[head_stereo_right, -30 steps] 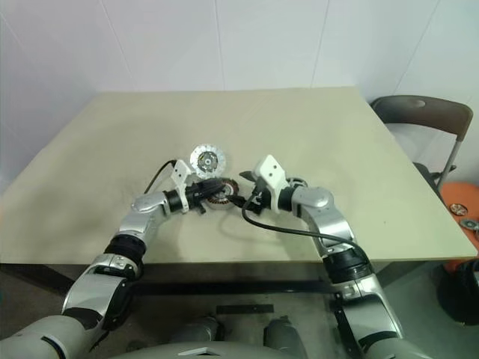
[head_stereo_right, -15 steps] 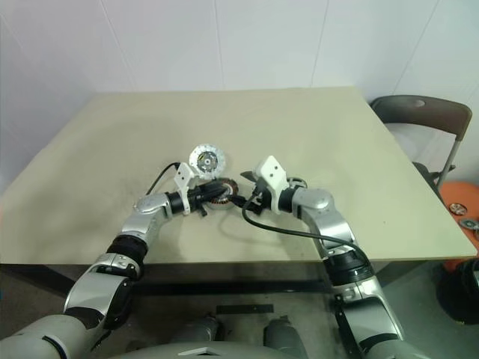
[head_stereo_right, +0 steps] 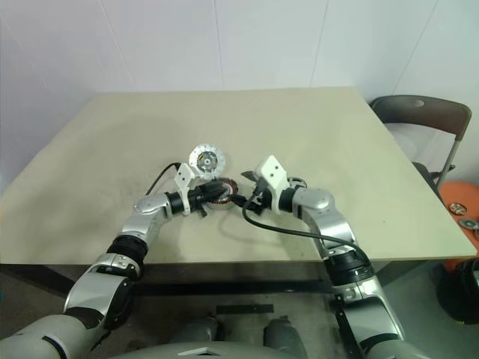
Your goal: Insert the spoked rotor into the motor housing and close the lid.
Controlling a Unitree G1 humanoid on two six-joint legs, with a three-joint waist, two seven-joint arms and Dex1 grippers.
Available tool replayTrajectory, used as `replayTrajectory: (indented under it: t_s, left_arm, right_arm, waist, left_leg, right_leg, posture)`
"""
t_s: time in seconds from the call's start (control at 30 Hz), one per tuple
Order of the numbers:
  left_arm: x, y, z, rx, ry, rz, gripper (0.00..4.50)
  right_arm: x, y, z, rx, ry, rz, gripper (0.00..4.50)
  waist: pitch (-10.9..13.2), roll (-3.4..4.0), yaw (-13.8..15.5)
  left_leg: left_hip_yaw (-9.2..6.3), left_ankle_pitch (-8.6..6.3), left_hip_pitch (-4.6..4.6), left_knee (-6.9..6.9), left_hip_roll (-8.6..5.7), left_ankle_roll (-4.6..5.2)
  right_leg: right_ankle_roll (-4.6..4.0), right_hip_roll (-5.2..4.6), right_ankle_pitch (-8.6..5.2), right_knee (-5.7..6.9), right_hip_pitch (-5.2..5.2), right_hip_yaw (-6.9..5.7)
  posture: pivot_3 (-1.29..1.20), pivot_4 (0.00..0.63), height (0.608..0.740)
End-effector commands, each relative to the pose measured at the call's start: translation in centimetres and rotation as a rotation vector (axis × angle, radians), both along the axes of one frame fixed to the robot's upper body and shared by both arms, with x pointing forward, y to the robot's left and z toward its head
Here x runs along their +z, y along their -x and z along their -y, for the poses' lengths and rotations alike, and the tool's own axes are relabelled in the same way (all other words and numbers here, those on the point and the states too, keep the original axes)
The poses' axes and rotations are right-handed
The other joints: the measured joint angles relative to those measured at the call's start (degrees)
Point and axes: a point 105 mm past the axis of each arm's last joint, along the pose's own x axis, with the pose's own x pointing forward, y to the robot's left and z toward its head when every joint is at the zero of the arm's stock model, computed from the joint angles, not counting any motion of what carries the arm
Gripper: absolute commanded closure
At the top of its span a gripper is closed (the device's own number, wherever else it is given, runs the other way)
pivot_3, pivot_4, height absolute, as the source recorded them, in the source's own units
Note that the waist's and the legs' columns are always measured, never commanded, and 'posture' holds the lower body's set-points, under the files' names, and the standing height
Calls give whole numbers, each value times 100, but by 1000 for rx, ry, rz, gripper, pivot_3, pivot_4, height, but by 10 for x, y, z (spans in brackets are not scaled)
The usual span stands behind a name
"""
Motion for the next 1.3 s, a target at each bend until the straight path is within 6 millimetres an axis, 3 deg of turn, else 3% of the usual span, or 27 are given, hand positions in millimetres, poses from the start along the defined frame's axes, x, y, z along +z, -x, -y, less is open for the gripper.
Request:
replayTrajectory:
  t_s: [0.03, 0.13, 0.33, 0.83, 0.93, 1.13, 1.3]
  left_arm:
    - [11, -4, 1, -8, -9, 57, 3808]
    - [11, -4, 0, -3, -10, 56, 3808]
    - [17, -9, -6, 43, 56, 27, 1813]
    - [56, -16, -43, 174, 103, 139, 1813]
    - [61, -15, -47, 200, 125, 150, 2454]
    - [53, -8, -42, 194, 106, 123, 4481]
    - [39, 0, -25, 143, 81, 79, 4481]
  right_arm:
    - [16, 0, -2, 8, -29, 53, 598]
    - [16, -1, -1, 4, -28, 56, 598]
    - [15, -2, 0, -6, -25, 55, 598]
    - [9, -4, -2, -3, -15, 44, 598]
    - [8, -3, -3, -1, -17, 42, 598]
    - [9, -3, -6, 2, -20, 44, 598]
    - [9, -3, -9, 5, -25, 47, 598]
  waist:
    - [0, 0, 0]
    - [0, 0, 0]
    - [0, 0, -3]
    - [-1, -1, -8]
    - [-1, -1, -8]
    - [-1, -1, -9]
    - [-2, -1, -1]
  left_leg:
    - [0, 0, 0, 0, 0, 0]
    - [0, 0, 0, 0, 0, 0]
    - [0, 0, 0, 1, 0, 0]
    - [-1, 0, 3, 2, 0, 0]
    - [-1, 0, 2, 3, 0, 0]
    - [0, 0, 3, 3, 0, 0]
    - [0, 1, 5, 6, 0, 0]
  right_leg:
    - [0, 0, 0, 0, 0, 0]
    - [0, 0, 0, 1, 0, 0]
    - [0, 0, 0, 1, 0, 0]
    - [0, 1, 1, 4, 0, 1]
    - [0, 0, 1, 4, 0, 1]
    - [0, 0, 1, 5, 0, 1]
    - [-1, 0, 1, 7, 2, 1]
  posture:
    - [0, 0, 740]
    - [0, 0, 740]
    - [0, 0, 740]
    - [0, 0, 740]
    - [0, 0, 740]
    - [0, 0, 740]
    - [0, 0, 740]
